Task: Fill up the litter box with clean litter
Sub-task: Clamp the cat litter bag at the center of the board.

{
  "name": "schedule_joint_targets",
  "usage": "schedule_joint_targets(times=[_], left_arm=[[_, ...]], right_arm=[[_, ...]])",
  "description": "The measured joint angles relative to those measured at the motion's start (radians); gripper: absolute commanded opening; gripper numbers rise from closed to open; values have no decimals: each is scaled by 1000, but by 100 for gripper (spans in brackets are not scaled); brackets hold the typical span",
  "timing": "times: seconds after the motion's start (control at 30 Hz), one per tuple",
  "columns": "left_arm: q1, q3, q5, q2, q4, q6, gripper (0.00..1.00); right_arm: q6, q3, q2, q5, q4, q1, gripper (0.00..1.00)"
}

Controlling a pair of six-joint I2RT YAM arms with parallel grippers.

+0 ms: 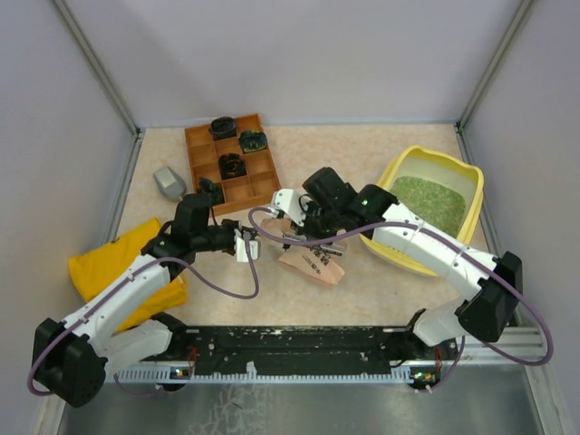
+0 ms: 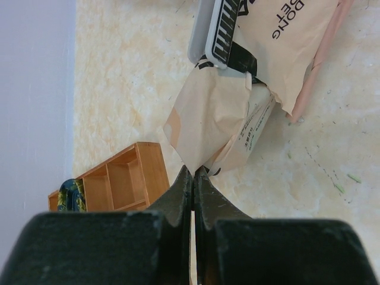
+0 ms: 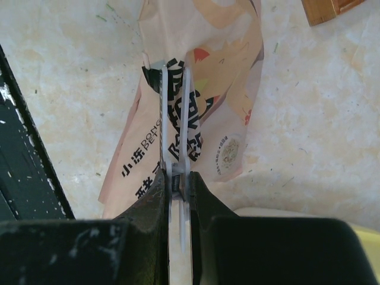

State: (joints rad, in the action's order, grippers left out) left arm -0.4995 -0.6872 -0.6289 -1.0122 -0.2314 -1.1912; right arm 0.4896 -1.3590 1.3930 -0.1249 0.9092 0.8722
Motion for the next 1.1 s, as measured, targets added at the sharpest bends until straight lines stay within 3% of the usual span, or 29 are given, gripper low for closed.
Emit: schedule_joint_targets(times=[0.87,1.1], left_arm=[[1,1,27,-8,21,50,0],[-3,-71,45,-48,-2,137,0]], right_arm=[[-55,-55,89,19,-48,17,0],[-150,-47,-36,105,40,24,0]])
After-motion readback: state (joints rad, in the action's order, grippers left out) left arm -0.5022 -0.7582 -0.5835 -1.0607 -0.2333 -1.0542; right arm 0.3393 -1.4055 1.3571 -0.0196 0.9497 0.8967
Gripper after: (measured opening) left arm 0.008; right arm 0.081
